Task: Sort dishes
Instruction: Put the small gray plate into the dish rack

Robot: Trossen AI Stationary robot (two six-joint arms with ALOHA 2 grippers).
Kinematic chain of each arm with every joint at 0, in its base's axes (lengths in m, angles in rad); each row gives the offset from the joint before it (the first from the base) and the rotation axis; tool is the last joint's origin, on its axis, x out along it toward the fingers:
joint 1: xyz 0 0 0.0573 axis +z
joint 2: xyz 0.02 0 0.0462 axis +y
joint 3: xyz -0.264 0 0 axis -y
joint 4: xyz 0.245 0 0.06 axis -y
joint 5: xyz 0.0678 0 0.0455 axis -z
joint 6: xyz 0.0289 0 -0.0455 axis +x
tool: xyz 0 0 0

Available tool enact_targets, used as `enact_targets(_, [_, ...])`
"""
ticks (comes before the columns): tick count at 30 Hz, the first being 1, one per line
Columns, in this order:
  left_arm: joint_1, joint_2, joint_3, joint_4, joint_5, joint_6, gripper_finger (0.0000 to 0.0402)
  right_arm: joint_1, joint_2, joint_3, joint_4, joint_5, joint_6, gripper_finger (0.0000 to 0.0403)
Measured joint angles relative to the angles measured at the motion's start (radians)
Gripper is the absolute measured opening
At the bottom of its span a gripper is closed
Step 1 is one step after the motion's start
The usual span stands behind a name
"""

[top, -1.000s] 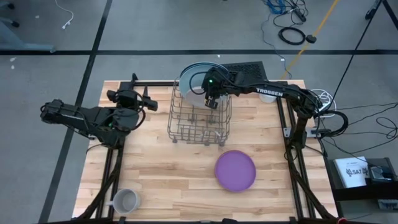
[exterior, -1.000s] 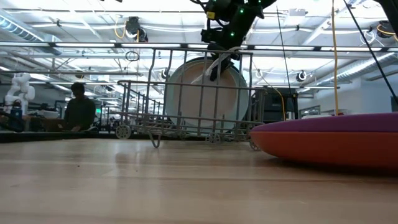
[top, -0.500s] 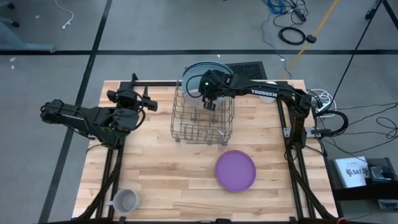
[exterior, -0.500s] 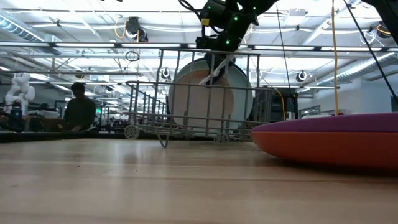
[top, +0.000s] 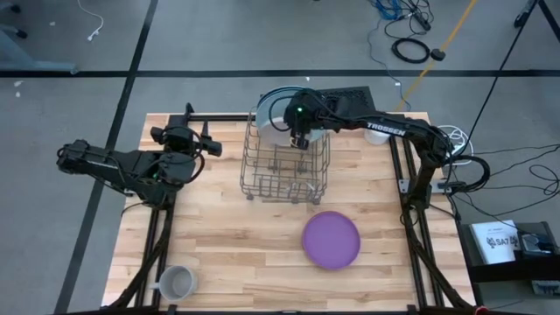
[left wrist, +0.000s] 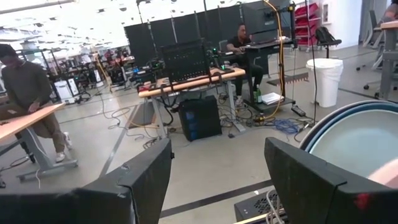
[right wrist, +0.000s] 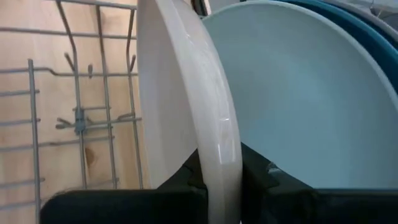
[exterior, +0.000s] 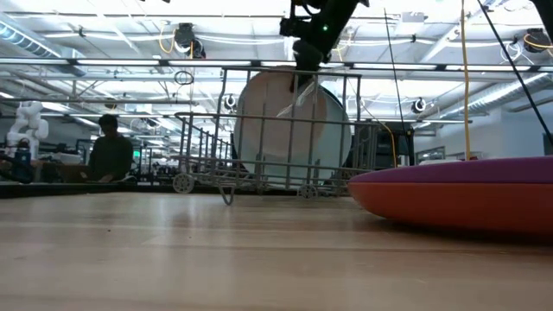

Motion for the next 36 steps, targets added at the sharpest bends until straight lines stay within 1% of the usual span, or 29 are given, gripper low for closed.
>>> enact_targets(7, [0.0,0.0,0.0,0.0,0.0,0.0,0.0258,-0.015,0.025,0.005,-0.112,-0.002,0.006,0.0032])
enact_targets(16, [0.0,0.0,0.0,0.0,0.0,0.0,0.0258,-0.027,0.051,0.006,-0.097,-0.008,0.007,0.0032])
enact_targets(28, [0.0,0.0,0.0,0.001,0.0,0.0,0.0258,-0.032,0.144,0.009,-0.092,0.002,-0.028,0.0032])
enact_targets(33, [0.0,0.0,0.0,0.001,0.0,0.0,0.0258,-0.033,0.146,0.009,-0.069,-0.001,-0.036,0.0032])
enact_targets(36, [0.0,0.0,0.0,0.001,0.0,0.0,0.0258,-0.032,0.145,0.007,-0.065,-0.004,-0.038,0.0055])
